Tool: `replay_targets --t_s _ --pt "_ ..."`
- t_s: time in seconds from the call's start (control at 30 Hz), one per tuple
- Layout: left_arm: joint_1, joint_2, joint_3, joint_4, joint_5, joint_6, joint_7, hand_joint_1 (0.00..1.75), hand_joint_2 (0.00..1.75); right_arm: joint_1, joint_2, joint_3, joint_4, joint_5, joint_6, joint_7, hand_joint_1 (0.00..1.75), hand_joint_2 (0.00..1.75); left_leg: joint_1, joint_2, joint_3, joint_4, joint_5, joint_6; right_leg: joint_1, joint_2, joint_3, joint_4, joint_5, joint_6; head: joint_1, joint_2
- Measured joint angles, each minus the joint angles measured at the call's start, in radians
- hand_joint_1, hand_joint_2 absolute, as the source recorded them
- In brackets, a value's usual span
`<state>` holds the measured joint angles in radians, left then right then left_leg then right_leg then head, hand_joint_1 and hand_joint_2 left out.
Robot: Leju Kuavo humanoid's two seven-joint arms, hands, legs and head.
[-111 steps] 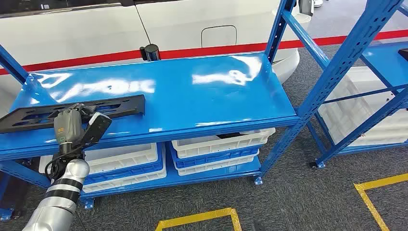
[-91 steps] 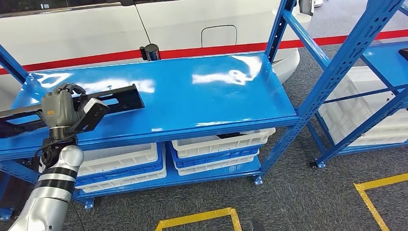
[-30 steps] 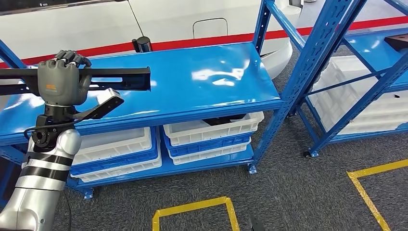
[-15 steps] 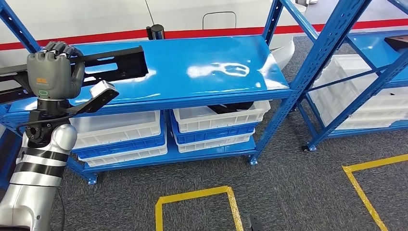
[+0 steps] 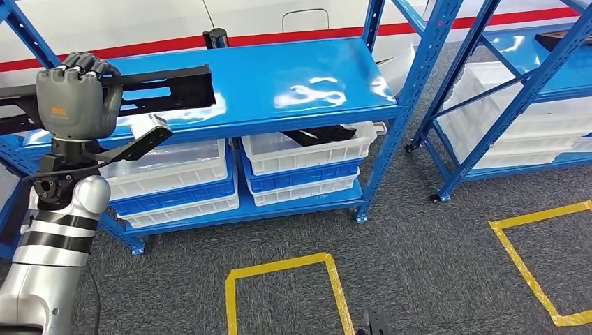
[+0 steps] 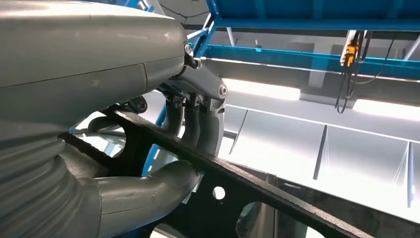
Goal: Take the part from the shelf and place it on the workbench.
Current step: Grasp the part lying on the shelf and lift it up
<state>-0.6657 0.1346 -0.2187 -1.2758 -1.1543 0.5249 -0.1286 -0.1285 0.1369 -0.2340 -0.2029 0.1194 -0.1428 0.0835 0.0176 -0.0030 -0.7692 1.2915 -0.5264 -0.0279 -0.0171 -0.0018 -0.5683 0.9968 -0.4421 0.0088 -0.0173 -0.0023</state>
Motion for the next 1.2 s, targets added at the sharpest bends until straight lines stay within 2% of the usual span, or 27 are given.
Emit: replay_targets --t_s 0.03,0.07,0.1,0.17,0.2,0.23,0.33,0.37,0.43,0.5,0.53,0.57,0.6,0.63,0.7,0.73,0.77,0.83,0.87,0.9,0.93,1.0,1.03,1.07,1.1,1.13,1.2 --pt "0.0 0.0 0.0 0.001 0.0 0.0 0.0 1.75 1.75 0.0 0.0 0.0 0.0 0.0 0.0 0.0 0.0 0.0 0.003 0.0 0.011 0.021 0.01 -0.004 -0.002 0.0 -0.014 0.002 0.009 0.004 0.0 0.0" --pt "0.0 0.0 0.0 0.002 0.0 0.0 0.0 1.75 1.75 0.0 0.0 -0.001 0.0 0.0 0.0 0.0 0.0 0.0 0.007 0.0 0.039 0.009 0.033 -0.009 -0.005 0.0 -0.028 0.006 0.017 0.008 0.0 0.0" --pt "-0.001 0.0 0.0 0.002 0.0 0.0 0.0 1.75 1.75 0.0 0.0 -0.001 0.0 0.0 0.0 0.0 0.0 0.0 0.012 0.0 0.083 -0.038 0.056 -0.014 -0.008 0.0 -0.041 0.013 0.024 0.013 0.0 0.0" --pt "-0.004 0.0 0.0 0.002 0.0 0.0 0.0 1.75 1.75 -0.001 -0.002 -0.002 0.0 0.0 0.0 0.0 0.0 0.0 0.015 -0.004 0.169 -0.155 0.049 -0.026 -0.011 0.0 -0.067 0.029 0.033 0.025 -0.003 0.0" --pt "-0.005 0.0 -0.001 0.002 0.0 0.001 0.0 1.75 1.75 -0.001 -0.002 -0.002 0.0 0.001 -0.001 0.0 0.0 0.0 0.014 -0.008 0.193 -0.196 0.036 -0.026 -0.009 0.0 -0.076 0.036 0.039 0.032 -0.003 0.0" --pt "-0.007 0.0 -0.001 0.002 0.0 0.002 0.0 1.75 1.75 -0.001 -0.003 -0.002 0.0 0.003 -0.001 -0.001 0.0 0.0 0.01 -0.011 0.199 -0.215 0.024 -0.021 -0.006 0.001 -0.083 0.038 0.046 0.041 -0.003 0.0" --pt "-0.008 -0.002 -0.001 0.003 0.003 0.009 0.0 1.75 1.75 0.003 -0.003 -0.003 0.0 0.009 -0.003 -0.001 0.0 0.0 0.003 -0.01 0.176 -0.221 0.044 0.018 -0.006 0.003 -0.101 0.038 0.06 0.06 -0.001 0.0" --pt "-0.009 -0.004 -0.001 0.004 0.006 0.013 0.0 1.75 1.75 0.004 -0.003 -0.003 0.0 0.011 -0.004 -0.001 0.0 0.0 0.002 -0.009 0.164 -0.222 0.055 0.032 -0.006 0.003 -0.114 0.055 0.041 0.059 0.0 0.0" --pt "-0.009 -0.006 -0.001 0.004 0.011 0.021 -0.001 1.75 1.75 0.005 -0.004 -0.003 0.0 0.015 -0.007 0.0 0.0 0.0 0.001 -0.006 0.136 -0.225 0.079 0.053 -0.005 0.002 -0.15 0.144 -0.038 0.044 0.001 0.0" --pt "-0.007 -0.01 -0.002 0.007 0.017 0.029 -0.004 1.75 1.75 0.005 -0.004 -0.004 0.0 0.015 -0.009 -0.002 0.0 0.0 -0.003 -0.006 0.106 -0.225 0.103 0.061 -0.002 0.002 -0.177 0.264 -0.105 0.035 0.002 0.0" --pt "-0.005 -0.013 -0.003 0.01 0.021 0.034 -0.005 1.75 1.75 0.005 -0.005 -0.006 0.0 0.015 -0.01 -0.004 0.0 0.0 -0.006 -0.006 0.09 -0.224 0.116 0.063 0.001 0.002 -0.176 0.304 -0.115 0.036 0.003 0.0" --pt "-0.004 -0.017 -0.004 0.013 0.026 0.038 -0.007 1.75 1.75 0.005 -0.006 -0.009 0.0 0.014 -0.01 -0.006 0.0 0.0 -0.01 -0.006 0.074 -0.224 0.128 0.063 0.004 0.002 -0.163 0.316 -0.109 0.041 0.003 0.0" --pt "-0.003 -0.02 -0.006 0.015 0.029 0.041 -0.009 1.75 1.75 0.005 -0.006 -0.012 0.0 0.013 -0.011 -0.008 0.0 0.0 -0.013 -0.006 0.057 -0.224 0.142 0.063 0.009 0.002 -0.134 0.3 -0.093 0.045 0.003 0.0" --pt "-0.004 -0.023 -0.008 0.017 0.031 0.043 -0.01 1.75 1.75 0.005 -0.008 -0.015 0.0 0.011 -0.011 -0.01 0.0 0.0 -0.017 -0.006 0.042 -0.224 0.156 0.063 0.015 0.002 -0.088 0.252 -0.078 0.043 0.003 0.0" --pt "-0.005 -0.029 -0.01 0.018 0.031 0.047 -0.01 1.75 1.75 0.003 -0.013 -0.021 -0.001 0.008 -0.012 -0.012 0.0 0.0 -0.019 -0.005 0.021 -0.226 0.181 0.06 0.029 -0.001 0.013 0.12 -0.085 0.022 0.0 0.0" --pt "-0.005 -0.032 -0.011 0.019 0.03 0.049 -0.01 1.75 1.75 0.002 -0.016 -0.024 -0.002 0.006 -0.012 -0.014 0.0 0.0 -0.019 -0.003 0.018 -0.23 0.193 0.056 0.035 -0.001 0.044 0.068 -0.094 0.013 0.0 0.0" --pt "-0.006 -0.035 -0.013 0.021 0.028 0.05 -0.01 1.75 1.75 0.003 -0.018 -0.027 -0.002 0.006 -0.012 -0.017 0.0 0.0 -0.016 -0.002 0.019 -0.236 0.205 0.05 0.039 -0.002 0.057 0.039 -0.1 0.006 -0.001 0.0" --pt "-0.008 -0.041 -0.017 0.024 0.023 0.051 -0.01 1.75 1.75 0.007 -0.018 -0.034 -0.002 0.005 -0.012 -0.024 0.0 0.0 -0.01 0.0 0.021 -0.253 0.227 0.036 0.037 -0.001 0.047 0.02 -0.076 0.0 0.001 0.0" --pt "-0.009 -0.044 -0.019 0.027 0.021 0.051 -0.01 1.75 1.75 0.009 -0.019 -0.037 -0.002 0.003 -0.012 -0.027 0.0 0.0 -0.009 0.0 0.018 -0.254 0.219 0.028 0.033 -0.001 0.043 0.013 -0.06 -0.005 0.002 0.0" --pt "-0.01 -0.044 -0.02 0.029 0.021 0.051 -0.01 1.75 1.75 0.012 -0.019 -0.04 -0.002 0.001 -0.012 -0.029 0.0 0.0 -0.008 -0.001 0.013 -0.243 0.194 0.023 0.027 -0.002 0.038 0.007 -0.044 -0.01 0.001 0.0" --pt "-0.011 -0.044 -0.021 0.032 0.019 0.051 -0.01 1.75 1.75 0.015 -0.018 -0.042 -0.002 -0.001 -0.011 -0.029 0.0 0.0 -0.007 -0.001 0.005 -0.208 0.146 0.017 0.021 -0.002 0.03 0.003 -0.028 -0.014 0.0 0.0" --pt "-0.012 -0.044 -0.025 0.039 0.014 0.051 -0.01 1.75 1.75 0.023 -0.016 -0.045 -0.002 -0.002 -0.01 -0.031 0.0 0.0 -0.004 -0.001 -0.015 -0.081 0.04 0.006 0.019 -0.003 0.002 0.004 -0.001 -0.018 -0.001 0.0" --pt "-0.011 -0.045 -0.027 0.043 0.011 0.051 -0.009 1.75 1.75 0.027 -0.015 -0.045 -0.002 -0.002 -0.009 -0.033 0.0 0.0 -0.002 -0.001 -0.021 -0.014 0.011 0.001 0.016 -0.003 -0.015 0.005 0.012 -0.016 -0.001 0.0" --pt "-0.011 -0.045 -0.028 0.046 0.009 0.052 -0.009 1.75 1.75 0.031 -0.014 -0.046 -0.002 -0.002 -0.009 -0.035 0.0 0.0 0.0 0.0 -0.015 0.027 0.01 -0.004 0.014 -0.004 -0.032 0.006 0.023 -0.012 -0.001 0.0" --pt "-0.01 -0.045 -0.029 0.049 0.007 0.052 -0.008 1.75 1.75 0.034 -0.012 -0.047 -0.002 -0.002 -0.009 -0.038 0.0 0.0 0.004 0.0 0.007 0.033 0.029 -0.009 0.01 -0.004 -0.048 0.009 0.033 -0.008 -0.001 0.0" --pt "-0.01 -0.045 -0.03 0.052 0.005 0.052 -0.008 1.75 1.75 0.037 -0.011 -0.049 -0.002 -0.002 -0.009 -0.041 0.0 0.0 0.008 0.0 0.048 0.003 0.053 -0.014 0.006 -0.004 -0.063 0.014 0.042 -0.002 -0.001 0.0" --pt "-0.011 -0.047 -0.032 0.054 -0.001 0.053 -0.007 1.75 1.75 0.042 -0.01 -0.053 -0.002 -0.002 -0.009 -0.047 0.0 0.0 0.012 -0.002 0.15 -0.124 0.051 -0.022 0.004 -0.004 -0.089 0.029 0.054 0.012 -0.002 0.0"
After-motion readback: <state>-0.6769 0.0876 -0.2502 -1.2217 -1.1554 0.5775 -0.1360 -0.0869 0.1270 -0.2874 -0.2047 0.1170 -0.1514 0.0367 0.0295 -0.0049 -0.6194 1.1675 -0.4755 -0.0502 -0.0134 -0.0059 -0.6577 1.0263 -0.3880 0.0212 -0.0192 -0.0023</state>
